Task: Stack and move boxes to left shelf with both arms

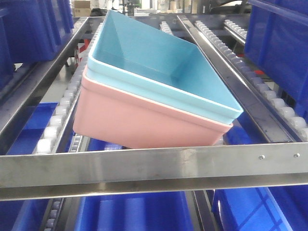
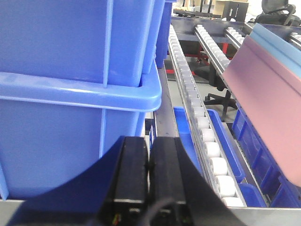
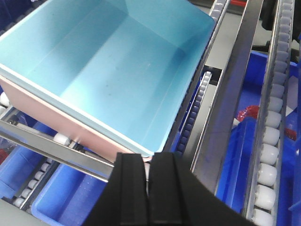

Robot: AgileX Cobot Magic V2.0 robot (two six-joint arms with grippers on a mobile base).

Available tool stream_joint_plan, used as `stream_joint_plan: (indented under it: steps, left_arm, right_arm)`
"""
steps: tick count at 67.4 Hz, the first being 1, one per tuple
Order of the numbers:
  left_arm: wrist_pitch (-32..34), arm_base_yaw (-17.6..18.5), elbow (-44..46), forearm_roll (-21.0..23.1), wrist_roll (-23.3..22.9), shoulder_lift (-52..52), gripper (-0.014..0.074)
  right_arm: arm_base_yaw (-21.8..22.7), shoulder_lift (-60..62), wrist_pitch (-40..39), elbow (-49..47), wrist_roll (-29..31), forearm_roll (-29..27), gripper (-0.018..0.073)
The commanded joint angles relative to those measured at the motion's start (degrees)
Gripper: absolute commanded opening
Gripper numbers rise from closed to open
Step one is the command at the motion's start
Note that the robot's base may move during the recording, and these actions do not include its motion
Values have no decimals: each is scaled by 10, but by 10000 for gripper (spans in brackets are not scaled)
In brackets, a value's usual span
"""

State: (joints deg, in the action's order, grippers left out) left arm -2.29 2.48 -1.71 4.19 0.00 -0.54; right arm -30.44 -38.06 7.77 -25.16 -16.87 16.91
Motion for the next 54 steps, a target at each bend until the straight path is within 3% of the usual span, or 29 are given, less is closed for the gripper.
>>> stream_joint_plan:
  steps: [1, 12, 20, 41, 54]
  left_arm:
    - [54, 3, -17, -1, 0, -9, -3]
    - [54, 3, -17, -1, 0, -9, -3]
    - [54, 3, -17, -1, 0, -9, -3]
    - [54, 3, -17, -1, 0, -9, -3]
    - [54, 3, -17, -1, 0, -9, -3]
  right_arm:
    - [0, 5, -51, -15, 1, -10, 56]
    - [15, 12, -43, -3, 79, -90, 56]
    - [58, 41, -42, 16, 144, -160, 56]
    - [225, 202, -44, 129, 146, -163, 56]
    - [265, 306, -48, 202, 146, -163, 56]
